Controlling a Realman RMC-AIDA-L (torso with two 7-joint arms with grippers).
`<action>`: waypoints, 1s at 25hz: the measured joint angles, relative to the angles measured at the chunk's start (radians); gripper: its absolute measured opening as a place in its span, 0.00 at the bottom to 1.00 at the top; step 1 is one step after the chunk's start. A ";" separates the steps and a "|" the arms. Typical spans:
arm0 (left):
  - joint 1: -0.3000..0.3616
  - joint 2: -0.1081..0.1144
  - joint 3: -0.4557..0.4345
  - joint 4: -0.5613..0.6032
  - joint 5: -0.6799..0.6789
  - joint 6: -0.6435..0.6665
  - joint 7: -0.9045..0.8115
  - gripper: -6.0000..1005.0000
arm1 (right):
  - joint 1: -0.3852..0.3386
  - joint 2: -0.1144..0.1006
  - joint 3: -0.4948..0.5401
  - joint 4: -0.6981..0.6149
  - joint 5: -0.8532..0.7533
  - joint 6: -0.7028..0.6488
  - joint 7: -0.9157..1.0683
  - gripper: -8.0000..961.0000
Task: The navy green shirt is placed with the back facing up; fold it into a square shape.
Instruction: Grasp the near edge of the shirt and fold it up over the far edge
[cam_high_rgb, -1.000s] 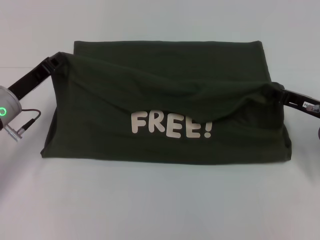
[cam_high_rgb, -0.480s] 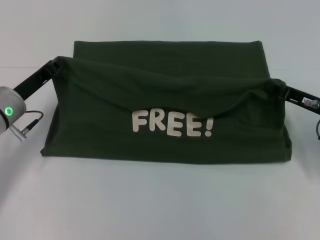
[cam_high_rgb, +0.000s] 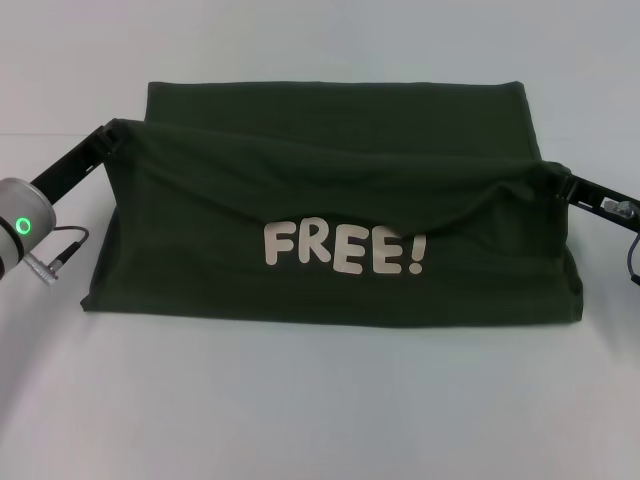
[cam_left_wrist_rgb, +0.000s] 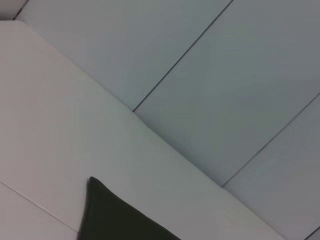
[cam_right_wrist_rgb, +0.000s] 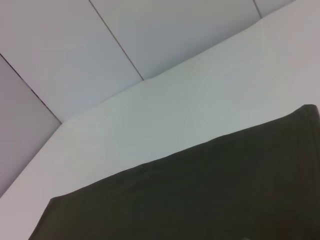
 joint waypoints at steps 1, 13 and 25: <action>0.001 0.000 0.001 -0.002 -0.006 -0.003 0.004 0.02 | 0.000 0.000 0.000 0.002 0.006 0.003 0.000 0.09; 0.002 0.000 -0.003 -0.028 -0.045 -0.008 0.054 0.02 | 0.002 0.000 -0.011 0.014 0.032 0.011 -0.005 0.09; -0.025 -0.002 -0.002 -0.094 -0.141 -0.056 0.195 0.03 | 0.031 0.005 -0.013 0.030 0.032 0.068 -0.015 0.09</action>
